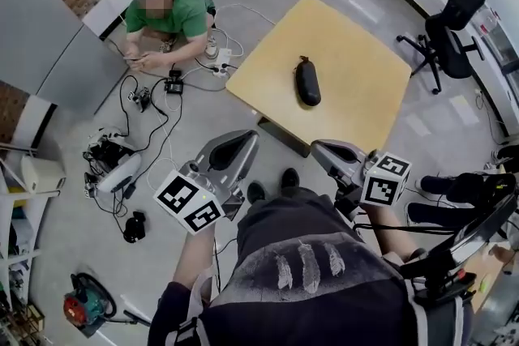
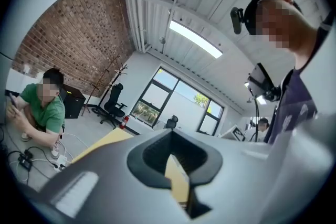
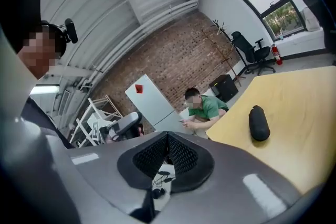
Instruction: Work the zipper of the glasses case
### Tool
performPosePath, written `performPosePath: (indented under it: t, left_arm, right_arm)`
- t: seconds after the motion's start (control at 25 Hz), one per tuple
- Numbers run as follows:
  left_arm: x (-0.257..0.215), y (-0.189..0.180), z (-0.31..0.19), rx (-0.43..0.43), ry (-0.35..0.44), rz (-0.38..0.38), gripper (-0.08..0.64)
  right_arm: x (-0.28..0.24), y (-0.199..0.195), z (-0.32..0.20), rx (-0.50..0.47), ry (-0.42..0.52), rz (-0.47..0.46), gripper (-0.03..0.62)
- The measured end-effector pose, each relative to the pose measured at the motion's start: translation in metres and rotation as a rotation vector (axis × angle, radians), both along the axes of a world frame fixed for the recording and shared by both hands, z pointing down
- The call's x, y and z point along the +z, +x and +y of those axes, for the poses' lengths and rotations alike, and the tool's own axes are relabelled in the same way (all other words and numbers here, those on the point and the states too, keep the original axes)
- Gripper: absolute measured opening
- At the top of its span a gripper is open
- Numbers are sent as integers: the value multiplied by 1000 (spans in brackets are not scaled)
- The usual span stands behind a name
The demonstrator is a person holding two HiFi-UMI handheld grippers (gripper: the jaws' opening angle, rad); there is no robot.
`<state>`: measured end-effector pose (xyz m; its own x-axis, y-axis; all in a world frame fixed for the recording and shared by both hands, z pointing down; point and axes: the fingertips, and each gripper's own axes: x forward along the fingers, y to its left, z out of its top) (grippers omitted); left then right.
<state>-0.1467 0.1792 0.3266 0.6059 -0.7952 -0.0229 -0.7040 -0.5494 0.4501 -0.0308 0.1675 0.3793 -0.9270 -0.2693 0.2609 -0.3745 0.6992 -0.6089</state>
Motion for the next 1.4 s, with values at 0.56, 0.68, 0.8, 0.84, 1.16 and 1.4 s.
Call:
performPosePath:
  t: [0.56, 0.68, 0.8, 0.84, 1.16, 1.4]
  left_arm:
    - [36, 12, -97, 2, -61, -245, 2]
    - [49, 28, -129, 14, -91, -317, 1]
    - [65, 45, -151, 30, -142, -422, 0]
    - [69, 51, -158, 35, -158, -456, 1]
    - [116, 56, -214, 23, -250, -502, 2]
    - [163, 52, -248, 135, -255, -615, 2]
  right_arm:
    - [41, 29, -98, 62, -19, 98, 2]
    - [46, 40, -129, 63, 30, 128, 2]
    - [60, 53, -143, 51, 57, 179, 2]
    - [66, 57, -146, 34, 54, 197, 2]
    - [99, 61, -182, -19, -41, 201, 2]
    - [133, 55, -205, 68, -157, 221, 2]
